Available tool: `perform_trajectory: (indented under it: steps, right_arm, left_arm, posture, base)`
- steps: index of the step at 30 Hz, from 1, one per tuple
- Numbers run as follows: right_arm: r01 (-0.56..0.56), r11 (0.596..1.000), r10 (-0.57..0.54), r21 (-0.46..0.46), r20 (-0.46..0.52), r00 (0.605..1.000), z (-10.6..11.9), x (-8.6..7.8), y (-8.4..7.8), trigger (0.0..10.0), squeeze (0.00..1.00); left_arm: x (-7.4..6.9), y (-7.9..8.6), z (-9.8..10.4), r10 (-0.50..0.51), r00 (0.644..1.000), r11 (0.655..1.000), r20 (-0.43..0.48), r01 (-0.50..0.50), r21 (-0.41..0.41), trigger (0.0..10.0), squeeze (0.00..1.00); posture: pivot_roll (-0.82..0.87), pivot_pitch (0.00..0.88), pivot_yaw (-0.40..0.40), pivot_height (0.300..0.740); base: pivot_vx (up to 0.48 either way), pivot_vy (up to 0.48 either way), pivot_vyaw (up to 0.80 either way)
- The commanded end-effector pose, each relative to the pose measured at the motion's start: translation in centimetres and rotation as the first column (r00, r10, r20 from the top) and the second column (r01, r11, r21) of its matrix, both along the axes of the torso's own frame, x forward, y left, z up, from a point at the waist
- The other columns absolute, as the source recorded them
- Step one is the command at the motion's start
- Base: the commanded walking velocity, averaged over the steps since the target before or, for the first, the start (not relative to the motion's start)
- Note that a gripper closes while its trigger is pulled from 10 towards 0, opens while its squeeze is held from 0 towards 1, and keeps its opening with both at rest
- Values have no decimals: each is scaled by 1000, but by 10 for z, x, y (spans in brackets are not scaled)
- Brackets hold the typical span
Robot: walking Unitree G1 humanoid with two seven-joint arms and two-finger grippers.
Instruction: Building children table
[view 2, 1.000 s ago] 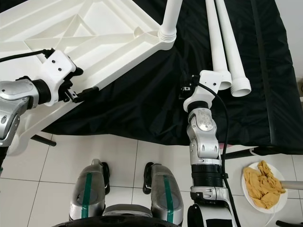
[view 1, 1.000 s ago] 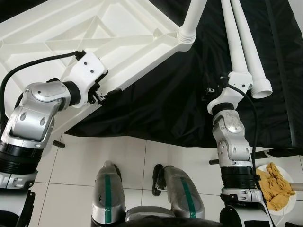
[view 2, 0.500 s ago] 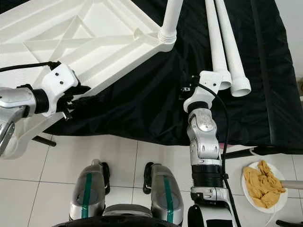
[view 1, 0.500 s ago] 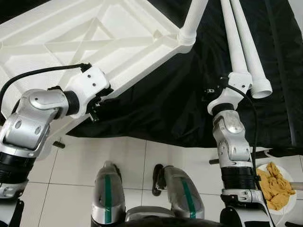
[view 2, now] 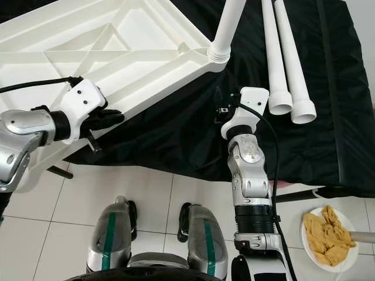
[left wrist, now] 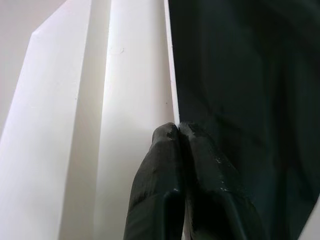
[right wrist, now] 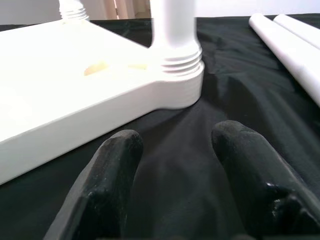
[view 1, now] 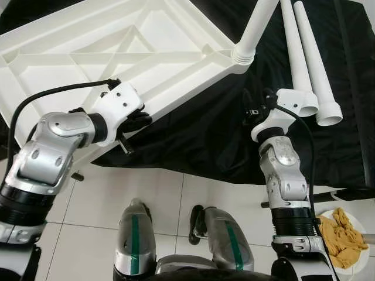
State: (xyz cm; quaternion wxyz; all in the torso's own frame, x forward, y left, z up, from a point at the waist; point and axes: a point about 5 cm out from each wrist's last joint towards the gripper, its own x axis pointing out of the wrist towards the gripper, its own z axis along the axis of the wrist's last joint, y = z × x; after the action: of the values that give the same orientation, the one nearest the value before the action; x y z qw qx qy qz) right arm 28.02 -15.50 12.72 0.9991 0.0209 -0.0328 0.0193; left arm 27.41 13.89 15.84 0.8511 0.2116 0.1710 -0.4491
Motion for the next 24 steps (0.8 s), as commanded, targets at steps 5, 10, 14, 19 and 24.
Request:
perform_trajectory:
  steps: [5,10,14,19,24]
  right_arm:
    - [15,1000,-15,6,4,1000,-1,-4,-2,10000,0]
    - [14,1000,-14,11,2,1000,-1,-5,-1,10000,0]
    - [15,1000,-15,13,0,1000,-1,-6,0,10000,0]
    - [19,1000,-19,15,1,1000,-1,-7,0,10000,0]
    - [29,999,-29,17,1,1000,0,-8,-1,10000,0]
  left_arm:
    - [13,-15,1,96,995,994,17,-95,-48,0,0]
    - [35,-30,8,255,966,961,33,-249,-121,0,0]
    - [48,-45,12,333,943,932,27,-324,-164,0,0]
    - [57,-60,14,365,931,916,24,-355,-185,0,0]
    - [72,-85,22,413,909,900,59,-397,-180,10000,0]
  posture:
    - [72,76,-31,740]
    - [73,83,-30,740]
    - [70,88,-27,740]
    - [63,93,-23,740]
    - [56,102,-18,740]
  base:
    - [0,0,0]
    - [0,0,0]
    - [0,0,0]
    - [0,0,0]
    - [0,0,0]
